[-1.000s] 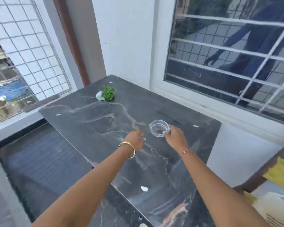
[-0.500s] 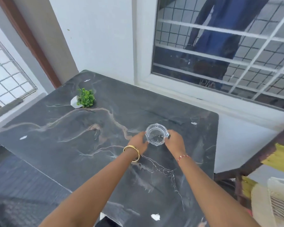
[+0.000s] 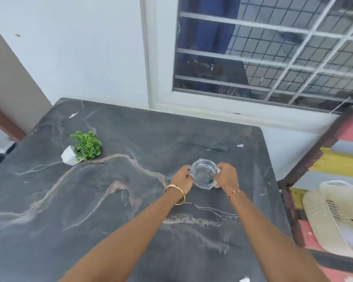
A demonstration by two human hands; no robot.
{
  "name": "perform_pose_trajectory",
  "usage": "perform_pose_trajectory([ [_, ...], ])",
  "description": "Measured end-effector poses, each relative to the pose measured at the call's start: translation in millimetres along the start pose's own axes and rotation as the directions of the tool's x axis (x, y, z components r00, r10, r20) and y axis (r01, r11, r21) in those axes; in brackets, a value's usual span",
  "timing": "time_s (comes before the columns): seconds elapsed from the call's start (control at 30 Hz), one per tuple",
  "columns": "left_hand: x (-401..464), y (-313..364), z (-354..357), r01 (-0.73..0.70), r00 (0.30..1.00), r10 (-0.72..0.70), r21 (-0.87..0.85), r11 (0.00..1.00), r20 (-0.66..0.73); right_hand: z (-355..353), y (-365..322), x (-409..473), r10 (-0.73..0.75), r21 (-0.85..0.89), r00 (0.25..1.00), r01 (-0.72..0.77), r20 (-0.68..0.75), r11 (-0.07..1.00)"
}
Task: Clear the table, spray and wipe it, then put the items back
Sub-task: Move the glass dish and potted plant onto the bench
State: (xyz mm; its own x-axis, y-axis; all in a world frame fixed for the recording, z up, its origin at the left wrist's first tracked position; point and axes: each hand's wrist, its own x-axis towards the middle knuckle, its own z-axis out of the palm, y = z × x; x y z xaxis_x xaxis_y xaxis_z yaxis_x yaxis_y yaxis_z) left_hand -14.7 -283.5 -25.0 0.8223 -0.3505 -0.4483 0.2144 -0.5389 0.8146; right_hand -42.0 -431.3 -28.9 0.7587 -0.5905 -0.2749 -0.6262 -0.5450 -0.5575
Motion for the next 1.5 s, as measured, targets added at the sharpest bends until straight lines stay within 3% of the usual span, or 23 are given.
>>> perform_pose_trajectory([
  [0.07, 2, 1, -7, 0.032, 0.999, -0.033, -0.046, 0.998, -0.014, -1, -2, -4, 0.016, 0.044, 1.0, -0.017, 0.015, 0.999],
  [0.2, 4, 2, -22, 0.11, 0.991, -0.123, -0.219, 0.969, -0.046, 1, -15, -17, 0.086, 0.299, 0.992, -0.109, 0.09, 0.948],
  [0.4, -11, 8, -43, 0.185, 0.966, -0.255, -0.573, 0.798, -0.044, 1, -41, -33, 0.087, 0.539, 0.979, -0.176, 0.186, 0.824],
  [0.7, -38, -9, -91, 0.089, 0.973, -0.196, -0.594, 0.8, -0.118, 29, -84, -69, -0.041, 0.637, 0.946, -0.183, 0.321, 0.749],
  [0.97, -50, -41, -157, 0.058, 0.962, -0.219, -0.664, 0.746, -0.161, 73, -141, -94, -0.052, 0.677, 0.944, -0.195, 0.326, 0.71],
  [1.07, -45, -63, -194, 0.014, 0.953, -0.176, -0.545, 0.838, -0.247, 96, -167, -100, -0.008, 0.703, 0.954, -0.216, 0.301, 0.677],
  [1.17, -41, -86, -236, -0.073, 0.883, -0.039, -0.219, 0.973, -0.469, 116, -188, -105, 0.05, 0.733, 0.959, -0.247, 0.28, 0.635],
  [1.23, -40, -99, -262, -0.128, 0.825, 0.127, 0.036, 0.991, -0.551, 127, -199, -108, 0.072, 0.749, 0.962, -0.251, 0.263, 0.613],
  [1.33, -33, -117, -292, -0.131, 0.805, 0.28, 0.303, 0.944, -0.523, 141, -211, -110, 0.103, 0.776, 0.966, -0.251, 0.236, 0.578],
  [1.5, -16, -143, -323, -0.085, 0.856, 0.27, 0.394, 0.915, -0.442, 161, -220, -117, 0.171, 0.788, 0.962, -0.272, 0.212, 0.553],
])
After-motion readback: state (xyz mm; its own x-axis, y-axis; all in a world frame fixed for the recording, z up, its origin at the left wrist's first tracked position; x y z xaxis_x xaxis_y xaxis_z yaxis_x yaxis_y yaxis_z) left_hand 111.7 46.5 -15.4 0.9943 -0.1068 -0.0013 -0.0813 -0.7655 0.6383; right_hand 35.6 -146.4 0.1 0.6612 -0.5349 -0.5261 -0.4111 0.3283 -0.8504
